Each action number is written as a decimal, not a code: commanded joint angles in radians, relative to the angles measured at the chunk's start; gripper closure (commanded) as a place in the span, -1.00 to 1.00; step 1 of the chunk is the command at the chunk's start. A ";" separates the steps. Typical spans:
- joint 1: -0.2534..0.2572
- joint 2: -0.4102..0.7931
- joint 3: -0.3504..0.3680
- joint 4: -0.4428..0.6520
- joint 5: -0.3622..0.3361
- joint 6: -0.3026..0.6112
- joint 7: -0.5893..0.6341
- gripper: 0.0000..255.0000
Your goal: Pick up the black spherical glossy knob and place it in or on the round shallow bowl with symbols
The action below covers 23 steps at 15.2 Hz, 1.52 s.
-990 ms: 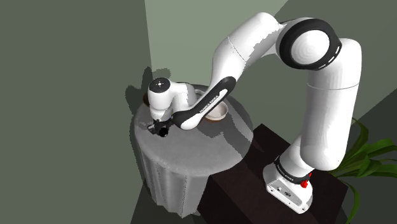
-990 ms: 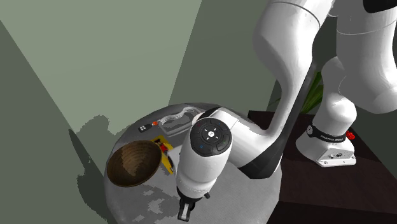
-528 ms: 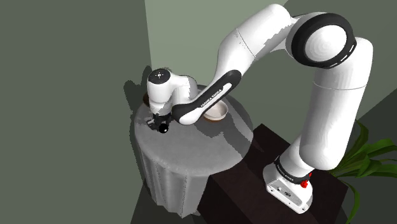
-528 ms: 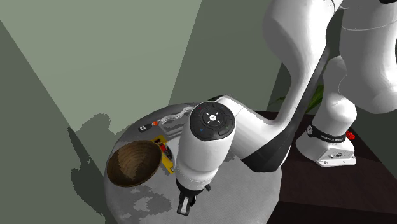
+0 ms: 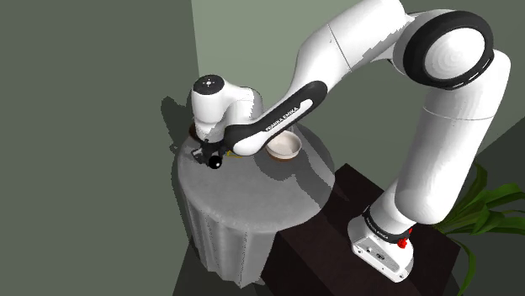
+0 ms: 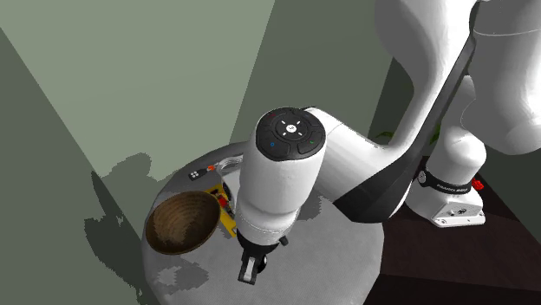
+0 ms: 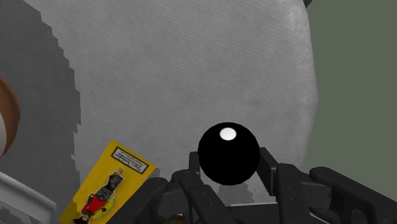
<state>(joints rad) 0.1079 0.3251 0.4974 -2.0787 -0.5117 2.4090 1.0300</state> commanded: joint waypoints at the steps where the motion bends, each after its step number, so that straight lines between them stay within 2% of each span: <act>1: -0.008 -0.022 0.009 -0.001 0.021 -0.016 -0.018 1.00; 13: -0.035 -0.121 0.047 0.037 0.127 -0.127 -0.105 1.00; 23: -0.094 0.090 -0.033 0.337 0.078 -0.204 -0.275 1.00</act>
<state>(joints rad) 0.0172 0.3941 0.4713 -1.7709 -0.4295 2.2122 0.7693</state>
